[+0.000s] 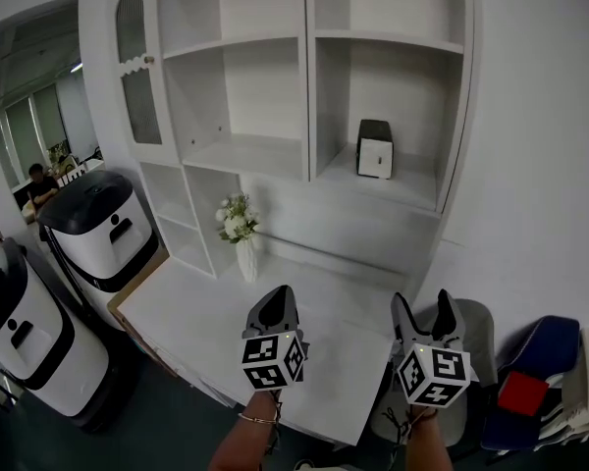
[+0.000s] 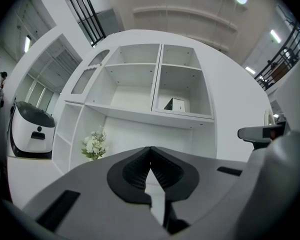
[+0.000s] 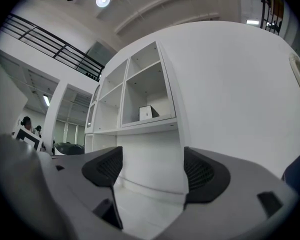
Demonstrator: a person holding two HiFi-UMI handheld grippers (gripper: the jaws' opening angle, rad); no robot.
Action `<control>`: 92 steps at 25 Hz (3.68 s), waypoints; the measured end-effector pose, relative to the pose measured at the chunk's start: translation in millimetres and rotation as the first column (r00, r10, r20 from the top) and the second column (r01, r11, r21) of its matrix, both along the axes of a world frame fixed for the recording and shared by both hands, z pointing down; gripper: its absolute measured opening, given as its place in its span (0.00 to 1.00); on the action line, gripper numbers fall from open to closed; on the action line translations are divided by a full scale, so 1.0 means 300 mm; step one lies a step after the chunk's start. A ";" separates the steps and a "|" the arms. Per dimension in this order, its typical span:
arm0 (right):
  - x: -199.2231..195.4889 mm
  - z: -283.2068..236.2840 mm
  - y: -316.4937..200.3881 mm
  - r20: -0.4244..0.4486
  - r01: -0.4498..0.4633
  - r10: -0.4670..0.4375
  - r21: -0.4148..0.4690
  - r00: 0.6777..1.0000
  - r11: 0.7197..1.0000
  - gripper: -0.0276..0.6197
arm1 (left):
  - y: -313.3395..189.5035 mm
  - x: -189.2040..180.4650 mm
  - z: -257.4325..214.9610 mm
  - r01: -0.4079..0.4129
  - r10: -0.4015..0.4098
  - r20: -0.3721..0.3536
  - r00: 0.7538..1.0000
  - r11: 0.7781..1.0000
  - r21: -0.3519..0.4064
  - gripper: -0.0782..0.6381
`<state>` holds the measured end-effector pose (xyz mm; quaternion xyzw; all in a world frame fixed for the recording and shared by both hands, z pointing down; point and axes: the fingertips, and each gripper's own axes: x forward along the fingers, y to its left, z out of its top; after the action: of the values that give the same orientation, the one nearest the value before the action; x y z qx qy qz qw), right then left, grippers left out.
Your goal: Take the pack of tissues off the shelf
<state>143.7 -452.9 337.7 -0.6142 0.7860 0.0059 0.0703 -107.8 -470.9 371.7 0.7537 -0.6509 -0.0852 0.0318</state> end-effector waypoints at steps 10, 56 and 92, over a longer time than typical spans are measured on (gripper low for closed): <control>0.001 -0.023 -0.105 -0.008 0.073 -0.074 -0.004 0.997 0.997 0.63 | -0.070 -0.001 -0.030 0.062 -0.062 -0.006 0.998 0.998 0.002 0.13; -0.276 -0.643 -0.526 -0.147 0.060 -0.041 0.125 0.988 0.990 0.68 | -0.391 -0.281 -0.487 0.091 -0.114 0.123 0.986 0.979 0.180 0.13; -0.311 -0.559 -0.850 -0.294 -0.108 0.042 -0.210 0.955 0.972 0.75 | -0.475 -0.280 -0.549 0.057 -0.081 0.116 0.990 0.979 0.198 0.13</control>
<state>50.5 -707.8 170.0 -0.6402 0.7595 0.0093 -0.1147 -191.8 -613.3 206.9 0.7341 -0.6658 -0.1026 -0.0853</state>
